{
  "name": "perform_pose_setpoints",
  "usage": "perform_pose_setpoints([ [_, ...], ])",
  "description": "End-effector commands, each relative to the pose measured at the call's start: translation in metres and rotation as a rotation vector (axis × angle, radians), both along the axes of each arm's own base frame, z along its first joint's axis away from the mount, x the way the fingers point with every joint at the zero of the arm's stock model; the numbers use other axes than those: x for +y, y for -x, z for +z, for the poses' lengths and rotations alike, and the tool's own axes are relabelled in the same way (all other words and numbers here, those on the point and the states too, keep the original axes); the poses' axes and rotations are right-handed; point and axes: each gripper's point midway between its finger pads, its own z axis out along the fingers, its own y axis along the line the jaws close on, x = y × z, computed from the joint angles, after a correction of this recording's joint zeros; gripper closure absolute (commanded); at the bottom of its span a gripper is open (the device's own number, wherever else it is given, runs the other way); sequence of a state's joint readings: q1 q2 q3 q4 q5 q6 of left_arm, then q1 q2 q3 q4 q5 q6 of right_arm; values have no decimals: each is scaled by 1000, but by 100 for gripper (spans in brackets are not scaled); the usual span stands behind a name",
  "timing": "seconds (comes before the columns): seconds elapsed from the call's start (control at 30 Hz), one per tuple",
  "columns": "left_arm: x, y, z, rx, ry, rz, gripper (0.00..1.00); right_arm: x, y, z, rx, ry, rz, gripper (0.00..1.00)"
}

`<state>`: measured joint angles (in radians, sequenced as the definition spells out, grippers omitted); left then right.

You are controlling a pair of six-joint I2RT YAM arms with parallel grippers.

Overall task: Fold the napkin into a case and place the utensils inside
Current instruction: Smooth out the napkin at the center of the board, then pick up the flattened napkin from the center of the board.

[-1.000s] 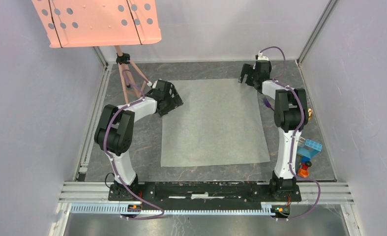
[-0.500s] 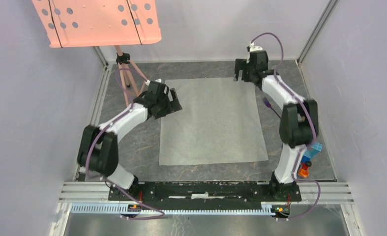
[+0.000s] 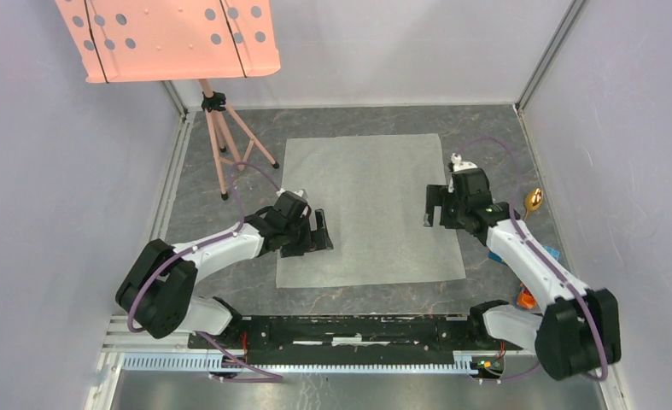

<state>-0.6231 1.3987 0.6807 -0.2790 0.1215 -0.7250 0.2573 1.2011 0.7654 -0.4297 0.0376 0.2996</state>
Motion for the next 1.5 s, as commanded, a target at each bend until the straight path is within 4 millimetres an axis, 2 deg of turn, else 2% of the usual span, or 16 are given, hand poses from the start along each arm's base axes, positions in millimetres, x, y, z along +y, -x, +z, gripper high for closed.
perform_pose_setpoints([
  [0.0,27,1,-10,-30,-94,77,0,-54,44,9,63,119,-283,2],
  [0.1,29,6,-7,-41,-83,62,0,-57,86,-13,213,94,-335,2],
  [0.17,25,8,1,-51,-52,53,0,-62,116,-32,314,81,-410,6],
  [0.23,23,8,13,-74,-21,54,0,-65,134,-41,359,80,-454,20],
  [0.27,23,8,21,-92,-6,55,0,-66,138,-43,360,78,-475,23],
  [0.33,23,7,38,-127,15,53,0,-67,141,-48,348,62,-504,28],
  [0.47,27,11,66,-171,40,51,0,-57,138,-59,354,6,-503,45],
  [0.57,33,16,80,-177,33,58,0,-58,134,-64,378,27,-502,47],
  [0.7,45,27,88,-166,17,89,0,-57,133,-69,396,33,-495,49],
  [0.83,58,34,90,-169,8,148,0,-58,131,-73,388,37,-505,50],
  [1.2,63,53,78,-96,24,181,0,-60,135,-88,421,54,-538,52],
  [1.3,68,57,72,-64,0,208,0,-62,139,-95,445,72,-540,64],
  [1.47,87,68,58,11,-74,341,0,-67,142,-104,452,101,-540,73],
])
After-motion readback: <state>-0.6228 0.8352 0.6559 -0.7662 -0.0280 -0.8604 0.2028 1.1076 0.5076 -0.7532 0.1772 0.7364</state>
